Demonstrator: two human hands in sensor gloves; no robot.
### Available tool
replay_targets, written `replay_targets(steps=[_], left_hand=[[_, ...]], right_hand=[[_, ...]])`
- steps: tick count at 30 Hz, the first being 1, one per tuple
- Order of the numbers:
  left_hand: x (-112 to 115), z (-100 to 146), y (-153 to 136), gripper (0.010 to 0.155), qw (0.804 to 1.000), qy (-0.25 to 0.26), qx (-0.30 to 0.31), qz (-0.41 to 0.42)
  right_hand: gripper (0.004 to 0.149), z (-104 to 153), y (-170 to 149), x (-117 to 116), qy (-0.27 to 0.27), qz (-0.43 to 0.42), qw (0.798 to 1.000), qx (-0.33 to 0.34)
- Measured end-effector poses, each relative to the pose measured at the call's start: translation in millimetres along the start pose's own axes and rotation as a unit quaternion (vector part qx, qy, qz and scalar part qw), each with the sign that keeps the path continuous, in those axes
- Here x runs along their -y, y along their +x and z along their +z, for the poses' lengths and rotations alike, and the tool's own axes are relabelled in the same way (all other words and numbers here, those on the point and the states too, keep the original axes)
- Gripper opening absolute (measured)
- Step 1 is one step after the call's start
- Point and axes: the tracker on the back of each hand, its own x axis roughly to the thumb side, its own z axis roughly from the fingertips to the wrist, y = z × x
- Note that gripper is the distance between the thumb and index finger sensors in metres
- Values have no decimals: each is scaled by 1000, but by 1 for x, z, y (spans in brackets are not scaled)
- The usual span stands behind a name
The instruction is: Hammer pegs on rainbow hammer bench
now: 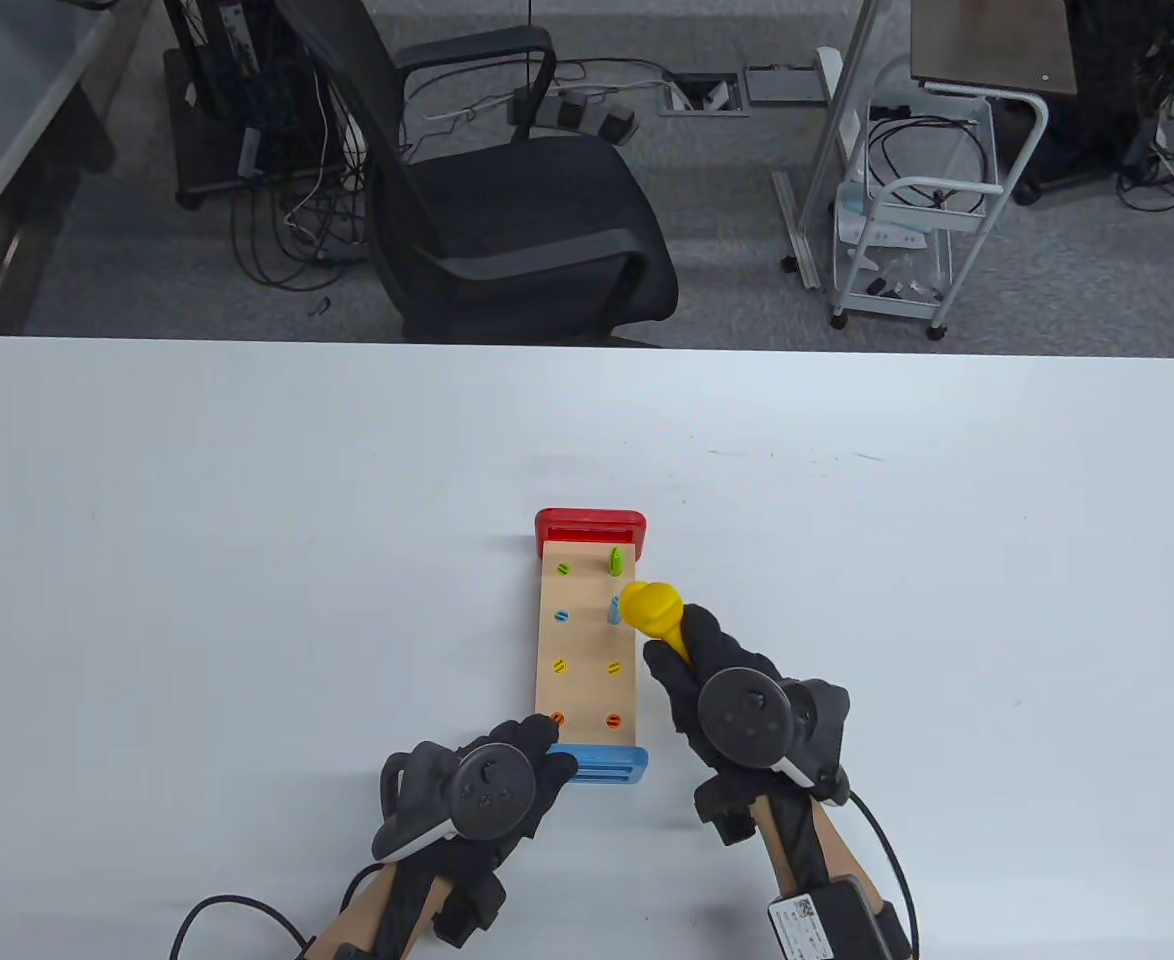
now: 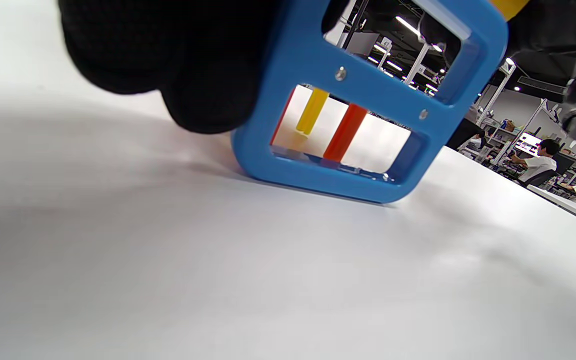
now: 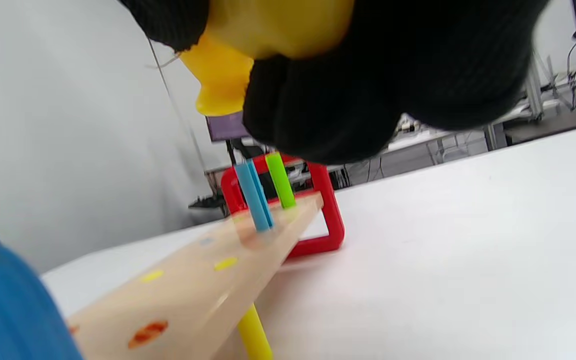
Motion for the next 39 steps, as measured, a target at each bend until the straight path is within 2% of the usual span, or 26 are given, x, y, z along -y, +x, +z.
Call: replay_targets(steps=[1,2,7,10,12,15,16,17,18,19,20,21,22,24,26,27,29,30,31,32,33,34,36,38,39], left_hand=[[0,0,0,67,1000,-1,0,1],[0,0,0,68,1000,-2,0,2],[0,0,0,68,1000,-3,1,2],[-1,0,0,68,1000,-5,1,2],[-1,0,-1,68,1000,-6,0,1],[-1,0,-1,68,1000,-8,0,2],[-1,0,-1,68,1000,-8,0,2],[-1,0,-1,68,1000,-8,0,1],[-1,0,-1,68,1000,-8,0,1],[-1,0,0,68,1000,-8,0,0],[-1,0,0,68,1000,-8,0,0],[-1,0,-1,68,1000,-8,0,1],[-1,0,-1,68,1000,-7,1,2],[-1,0,-1,68,1000,-7,0,1],[-1,-1,-1,68,1000,-8,0,1],[-1,-1,-1,68,1000,-9,1,3],[-1,-1,-1,68,1000,-9,0,2],[0,0,0,68,1000,-8,0,1],[0,0,0,68,1000,-7,0,0],[0,0,-1,68,1000,-8,0,0],[0,0,-1,68,1000,-8,1,2],[0,0,-1,68,1000,-6,1,2],[0,0,-1,68,1000,-6,1,1],[0,-1,-1,68,1000,-8,1,3],[0,-1,-1,68,1000,-9,1,4]], right_hand=[[61,-6,1,-1,25,20,999,-6],[61,-9,2,0,19,30,999,1],[61,-21,20,14,-77,38,995,43],[61,-18,26,24,-141,22,988,65],[61,-17,27,27,-156,10,985,67],[62,-21,22,14,-126,16,991,53],[62,-25,19,1,-88,37,995,43],[61,-31,16,-18,-4,85,996,18],[62,-29,12,-21,38,132,990,-6],[62,-30,14,-16,-41,104,993,31],[62,-33,16,-14,-59,88,994,38],[62,-34,18,-5,3,95,995,19],[62,-32,20,4,-13,80,996,25],[62,-30,23,20,-90,51,994,44],[62,-26,21,22,-103,41,993,44],[62,-26,20,15,-94,44,993,46],[62,-31,14,-13,14,101,994,27],[62,-28,11,-18,72,145,987,-6],[62,-28,14,-14,-29,116,992,27],[61,-34,17,-11,-26,106,993,49],[62,-33,20,-1,35,126,991,24],[62,-31,21,6,13,113,993,28],[62,-26,24,22,-99,67,991,56],[62,-24,22,24,-112,44,991,53],[62,-25,20,18,-99,44,993,53]])
